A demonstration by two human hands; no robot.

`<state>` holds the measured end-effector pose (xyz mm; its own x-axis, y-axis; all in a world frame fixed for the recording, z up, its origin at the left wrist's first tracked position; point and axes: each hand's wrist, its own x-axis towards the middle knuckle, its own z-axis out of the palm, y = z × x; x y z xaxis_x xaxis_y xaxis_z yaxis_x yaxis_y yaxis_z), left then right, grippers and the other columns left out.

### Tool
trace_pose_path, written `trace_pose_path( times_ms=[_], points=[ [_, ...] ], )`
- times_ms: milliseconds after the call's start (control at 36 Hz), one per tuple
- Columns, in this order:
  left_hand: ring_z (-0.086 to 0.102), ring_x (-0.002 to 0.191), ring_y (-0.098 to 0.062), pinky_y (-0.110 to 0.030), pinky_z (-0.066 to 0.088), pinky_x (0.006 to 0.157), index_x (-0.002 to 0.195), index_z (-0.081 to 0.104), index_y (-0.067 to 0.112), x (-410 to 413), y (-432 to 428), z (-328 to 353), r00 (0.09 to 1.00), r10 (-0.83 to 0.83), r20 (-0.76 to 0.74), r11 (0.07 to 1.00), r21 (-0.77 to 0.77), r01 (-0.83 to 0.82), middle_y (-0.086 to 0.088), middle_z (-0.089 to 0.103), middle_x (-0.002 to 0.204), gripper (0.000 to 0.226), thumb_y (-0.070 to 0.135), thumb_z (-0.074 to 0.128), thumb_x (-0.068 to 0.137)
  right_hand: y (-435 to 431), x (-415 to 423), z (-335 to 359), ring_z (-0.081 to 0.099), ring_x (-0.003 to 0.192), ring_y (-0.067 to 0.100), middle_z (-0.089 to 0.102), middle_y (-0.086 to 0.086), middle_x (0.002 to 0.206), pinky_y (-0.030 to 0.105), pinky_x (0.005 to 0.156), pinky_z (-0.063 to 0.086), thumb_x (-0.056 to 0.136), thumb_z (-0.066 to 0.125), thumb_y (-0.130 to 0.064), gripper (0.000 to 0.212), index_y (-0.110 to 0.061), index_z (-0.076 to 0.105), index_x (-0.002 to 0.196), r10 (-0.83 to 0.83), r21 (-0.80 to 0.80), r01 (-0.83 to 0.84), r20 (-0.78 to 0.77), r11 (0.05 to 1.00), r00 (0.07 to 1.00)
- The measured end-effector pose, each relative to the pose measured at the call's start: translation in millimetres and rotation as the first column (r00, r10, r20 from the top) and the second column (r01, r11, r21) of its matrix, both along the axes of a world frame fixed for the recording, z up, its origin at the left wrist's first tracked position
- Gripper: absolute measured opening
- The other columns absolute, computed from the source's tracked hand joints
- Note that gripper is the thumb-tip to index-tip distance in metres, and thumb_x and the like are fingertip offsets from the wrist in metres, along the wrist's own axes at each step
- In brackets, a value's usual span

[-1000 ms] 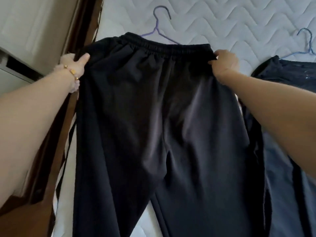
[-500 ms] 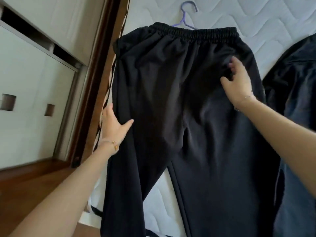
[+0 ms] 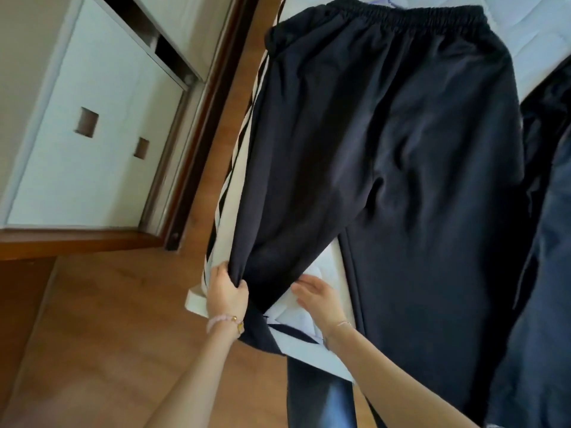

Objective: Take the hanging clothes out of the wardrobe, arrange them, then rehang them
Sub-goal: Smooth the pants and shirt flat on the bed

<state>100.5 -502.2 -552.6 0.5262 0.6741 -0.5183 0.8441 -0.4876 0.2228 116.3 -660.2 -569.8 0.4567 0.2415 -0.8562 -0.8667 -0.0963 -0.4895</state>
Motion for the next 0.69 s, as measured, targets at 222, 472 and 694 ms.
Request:
trace_pose_path(
  times_ms=[222,472,694],
  points=[
    [0.059,0.1,-0.031,-0.041,0.046,0.09,0.102,0.056,0.015,-2,86,12,0.985,0.154,-0.074,0.883,-0.437,-0.171,-0.009,0.063,0.101,0.02,0.002,0.054,0.087,48,-7,-7,0.06,0.091,0.011,0.065,-0.007,0.085,0.026,0.091,0.05,0.085,0.064,-0.028,0.01,-0.018,0.066,0.084,0.0,-0.012,-0.001,-0.095,1.0,0.995],
    [0.062,0.104,-0.024,-0.036,0.055,0.085,0.108,0.06,0.014,15,168,6,0.964,-0.147,-0.221,0.756,-0.653,-0.034,-0.008,0.065,0.111,0.029,-0.003,0.055,0.085,89,-37,-8,0.063,0.08,0.02,0.061,0.01,0.087,0.036,0.082,0.052,0.094,0.042,-0.012,0.018,-0.014,0.048,0.077,-0.445,-0.091,0.437,-0.11,0.895,0.889],
    [0.062,0.112,-0.027,-0.04,0.049,0.092,0.116,0.063,0.01,8,180,-1,0.986,-0.018,-0.165,0.474,-0.87,-0.137,-0.009,0.069,0.117,0.034,-0.003,0.049,0.088,105,-38,4,0.049,0.067,0.014,0.051,-0.001,0.067,0.026,0.06,0.047,0.093,0.047,-0.013,0.022,-0.017,0.049,0.071,-0.572,-0.114,0.564,-0.041,0.818,0.82]
  ],
)
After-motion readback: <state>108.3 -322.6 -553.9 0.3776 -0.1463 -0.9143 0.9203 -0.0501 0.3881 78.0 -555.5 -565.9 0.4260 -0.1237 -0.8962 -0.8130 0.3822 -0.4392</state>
